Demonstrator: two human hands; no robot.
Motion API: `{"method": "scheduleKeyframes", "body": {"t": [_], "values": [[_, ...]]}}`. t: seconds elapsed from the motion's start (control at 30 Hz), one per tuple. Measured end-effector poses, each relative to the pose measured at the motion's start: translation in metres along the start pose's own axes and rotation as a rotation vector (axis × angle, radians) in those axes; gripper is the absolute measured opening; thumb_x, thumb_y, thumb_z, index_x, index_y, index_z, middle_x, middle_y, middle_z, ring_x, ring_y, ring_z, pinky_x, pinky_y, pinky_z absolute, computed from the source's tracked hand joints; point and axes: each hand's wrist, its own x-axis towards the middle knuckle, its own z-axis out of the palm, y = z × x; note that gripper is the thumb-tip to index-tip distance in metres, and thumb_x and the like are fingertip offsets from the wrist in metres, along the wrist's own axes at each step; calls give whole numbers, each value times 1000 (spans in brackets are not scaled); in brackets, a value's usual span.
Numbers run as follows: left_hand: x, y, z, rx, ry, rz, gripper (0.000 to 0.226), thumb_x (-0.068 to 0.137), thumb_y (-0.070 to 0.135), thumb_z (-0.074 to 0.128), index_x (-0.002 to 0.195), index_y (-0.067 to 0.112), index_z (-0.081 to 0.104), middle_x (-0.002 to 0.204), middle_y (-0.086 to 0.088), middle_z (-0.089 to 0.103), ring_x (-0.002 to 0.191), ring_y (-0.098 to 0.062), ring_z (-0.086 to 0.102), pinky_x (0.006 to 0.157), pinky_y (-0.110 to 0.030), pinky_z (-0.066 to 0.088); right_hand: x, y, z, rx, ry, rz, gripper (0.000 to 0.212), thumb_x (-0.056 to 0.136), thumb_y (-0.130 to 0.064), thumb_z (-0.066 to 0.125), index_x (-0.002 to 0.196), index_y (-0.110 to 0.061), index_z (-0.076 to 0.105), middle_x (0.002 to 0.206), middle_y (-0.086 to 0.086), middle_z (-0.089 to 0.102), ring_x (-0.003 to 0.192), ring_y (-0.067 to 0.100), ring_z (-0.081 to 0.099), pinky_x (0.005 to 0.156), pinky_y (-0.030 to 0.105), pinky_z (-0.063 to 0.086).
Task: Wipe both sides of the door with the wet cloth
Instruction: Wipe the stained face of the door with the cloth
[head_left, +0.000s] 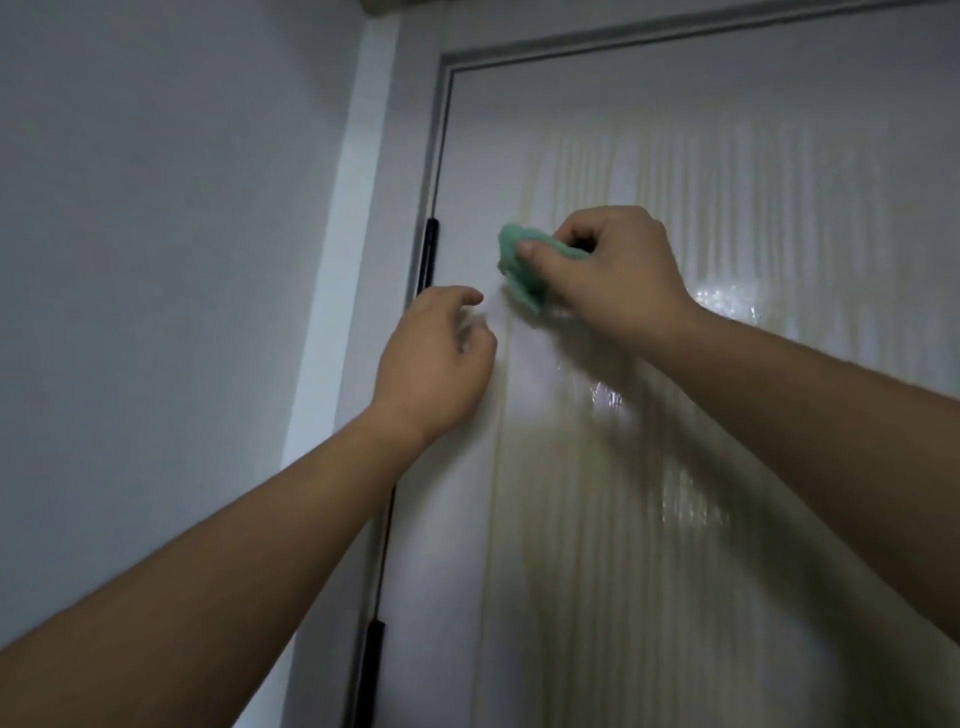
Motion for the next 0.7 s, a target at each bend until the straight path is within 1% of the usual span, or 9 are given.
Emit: {"method": "scheduleKeyframes", "body": {"t": [0.17, 0.23, 0.3, 0.33, 0.37, 0.43, 0.53, 0.6, 0.7], "values": [[61, -7, 8, 119, -21, 62, 41, 100, 21, 53, 138, 5, 54, 139, -11, 52, 127, -27, 51, 108, -33, 41, 105, 1, 28, -159, 112, -205, 30, 93, -40, 68, 85, -13, 75, 79, -1, 69, 80, 16, 62, 76, 28, 46], [75, -7, 15, 168, -21, 97, 43, 102, 22, 50, 140, 2, 52, 145, -12, 47, 134, -28, 46, 114, -34, 35, 141, 6, 37, -273, 144, -251, 28, 95, -40, 65, 95, -14, 76, 89, 4, 71, 93, 22, 62, 81, 27, 41], [79, -9, 21, 175, -14, 108, 48, 104, 25, 47, 147, 3, 46, 157, -10, 37, 145, -24, 34, 119, -28, 24, 157, 9, 41, -407, 101, -315, 30, 98, -40, 60, 106, -16, 75, 100, 6, 72, 104, 26, 60, 86, 28, 38], [79, -11, 24, 168, -1, 115, 51, 105, 27, 46, 151, 5, 43, 162, -9, 32, 149, -22, 29, 120, -26, 20, 157, 10, 43, -521, 39, -379, 33, 100, -41, 55, 112, -17, 74, 109, 4, 72, 109, 26, 60, 97, 32, 37], [78, -14, 26, 158, 13, 124, 53, 105, 28, 46, 154, 7, 40, 164, -7, 28, 151, -20, 25, 121, -25, 17, 152, 13, 44, -661, -33, -469, 38, 102, -44, 48, 117, -19, 72, 119, 2, 70, 116, 26, 58, 112, 41, 29], [76, -19, 30, 154, 37, 173, 56, 104, 28, 46, 156, 8, 37, 166, -6, 27, 152, -18, 23, 121, -22, 15, 138, 20, 41, -883, -175, -636, 55, 101, -49, 31, 128, -16, 66, 140, 5, 59, 133, 27, 49, 124, 50, 7], [74, -22, 34, 158, 51, 203, 61, 102, 35, 41, 157, 8, 36, 166, -8, 26, 154, -18, 21, 126, -26, 14, 127, 27, 30, -968, -337, -717, 75, 97, -54, 18, 148, -7, 47, 161, 16, 35, 152, 31, 25, 128, 41, 5], [74, -24, 36, 183, 51, 198, 60, 104, 35, 40, 157, 8, 34, 168, -8, 22, 156, -19, 15, 127, -27, 11, 144, 27, 25, -993, -348, -722, 71, 103, -53, 18, 157, -10, 33, 166, 14, 25, 155, 27, 17, 126, 35, 3], [73, -27, 39, 209, 58, 223, 60, 106, 35, 39, 159, 8, 30, 170, -8, 16, 158, -18, 8, 124, -23, 4, 184, 16, 24, -1040, -301, -599, 64, 107, -52, 19, 163, -23, 12, 170, 9, 11, 157, 25, 8, 127, 37, -1]]}}
